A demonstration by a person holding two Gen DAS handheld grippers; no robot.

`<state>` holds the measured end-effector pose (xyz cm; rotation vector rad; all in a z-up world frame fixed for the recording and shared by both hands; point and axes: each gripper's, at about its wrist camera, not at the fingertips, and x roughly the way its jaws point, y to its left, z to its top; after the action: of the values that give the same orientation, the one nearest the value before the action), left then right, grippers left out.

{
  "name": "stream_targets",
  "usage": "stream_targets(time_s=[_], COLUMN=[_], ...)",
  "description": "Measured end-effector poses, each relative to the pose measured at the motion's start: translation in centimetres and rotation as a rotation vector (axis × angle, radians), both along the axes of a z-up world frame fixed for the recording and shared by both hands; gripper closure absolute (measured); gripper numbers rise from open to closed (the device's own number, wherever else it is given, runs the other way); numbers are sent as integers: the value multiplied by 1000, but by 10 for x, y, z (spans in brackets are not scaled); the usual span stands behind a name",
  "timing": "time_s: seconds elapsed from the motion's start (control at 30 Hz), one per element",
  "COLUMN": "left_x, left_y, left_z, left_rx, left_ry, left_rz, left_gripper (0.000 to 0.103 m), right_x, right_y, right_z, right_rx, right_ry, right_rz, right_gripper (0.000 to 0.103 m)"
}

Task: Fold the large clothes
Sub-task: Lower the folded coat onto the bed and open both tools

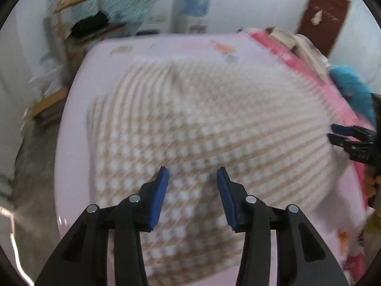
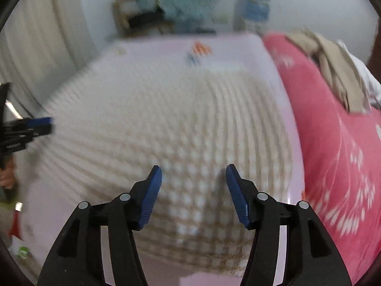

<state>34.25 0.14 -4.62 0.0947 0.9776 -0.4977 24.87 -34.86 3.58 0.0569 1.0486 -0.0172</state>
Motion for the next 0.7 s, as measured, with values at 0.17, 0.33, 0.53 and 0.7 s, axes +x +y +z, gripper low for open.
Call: stream_targets(time_s=[0.17,0.33,0.53,0.7], left_x=[-26,-62,-72,-95], left_y=[7,-11,-19,10], left_z=[29,22,-8,3], left_rx=[-16,6,124,82], left_ry=[-106,-133,-124,-156], left_rz=[22,-58,-23,23], left_gripper=[61,46,45,32], right_x=[-18,-34,-30,-64], right_y=[11,71,67,53], right_z=[33,22,9,19], right_rx=[30,-26,-24,-88], right_ry=[-72,-81,-60,-98], right_rz=[-51,32,-51,-119], right_gripper=[49,47,43,37])
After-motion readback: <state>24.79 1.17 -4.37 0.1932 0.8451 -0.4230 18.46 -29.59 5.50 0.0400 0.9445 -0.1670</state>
